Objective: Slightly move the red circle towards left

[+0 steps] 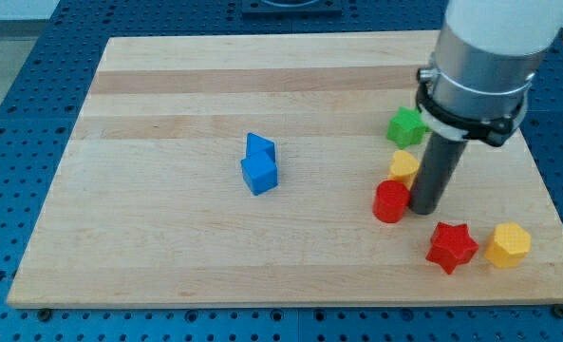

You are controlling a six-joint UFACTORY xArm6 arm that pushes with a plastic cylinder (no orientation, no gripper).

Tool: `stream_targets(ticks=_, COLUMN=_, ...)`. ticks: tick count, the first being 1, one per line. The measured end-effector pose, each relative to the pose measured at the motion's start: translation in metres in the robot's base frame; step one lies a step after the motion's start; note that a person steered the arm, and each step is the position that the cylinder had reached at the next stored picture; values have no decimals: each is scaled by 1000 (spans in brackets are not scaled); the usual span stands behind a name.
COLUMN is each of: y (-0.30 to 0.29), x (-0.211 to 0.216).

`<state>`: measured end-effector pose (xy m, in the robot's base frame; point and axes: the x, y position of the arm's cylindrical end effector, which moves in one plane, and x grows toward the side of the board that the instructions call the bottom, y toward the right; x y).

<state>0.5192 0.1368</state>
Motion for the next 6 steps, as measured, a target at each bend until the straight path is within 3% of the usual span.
stream_targets(ticks=6, y=-79, x=-22)
